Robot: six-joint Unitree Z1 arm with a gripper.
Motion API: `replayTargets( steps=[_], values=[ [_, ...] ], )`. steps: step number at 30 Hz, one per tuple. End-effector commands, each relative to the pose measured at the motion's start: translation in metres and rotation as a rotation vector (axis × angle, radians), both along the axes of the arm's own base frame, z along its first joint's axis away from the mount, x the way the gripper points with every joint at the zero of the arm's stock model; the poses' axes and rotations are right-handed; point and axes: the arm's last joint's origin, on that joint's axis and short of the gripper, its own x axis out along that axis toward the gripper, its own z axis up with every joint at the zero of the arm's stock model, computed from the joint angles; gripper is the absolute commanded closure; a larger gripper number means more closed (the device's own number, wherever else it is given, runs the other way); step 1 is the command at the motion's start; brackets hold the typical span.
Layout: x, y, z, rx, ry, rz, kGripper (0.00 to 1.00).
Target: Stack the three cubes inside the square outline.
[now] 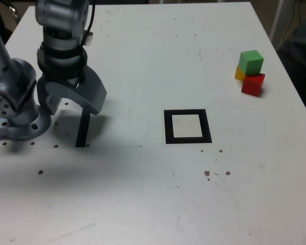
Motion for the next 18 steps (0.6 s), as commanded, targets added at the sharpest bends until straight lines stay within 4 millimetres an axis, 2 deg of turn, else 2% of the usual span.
replayTargets(
  steps=[1, 10, 14, 18],
  values=[
    [0.000, -0.001, 0.003, -0.017, 0.010, 0.000, 0.00],
    [0.004, -0.004, 0.011, -0.068, 0.044, -0.002, 0.01],
    [0.016, -0.004, 0.020, -0.068, -0.007, -0.025, 0.01],
    [0.036, -0.006, 0.033, -0.074, -0.066, -0.075, 0.01]
  ],
)
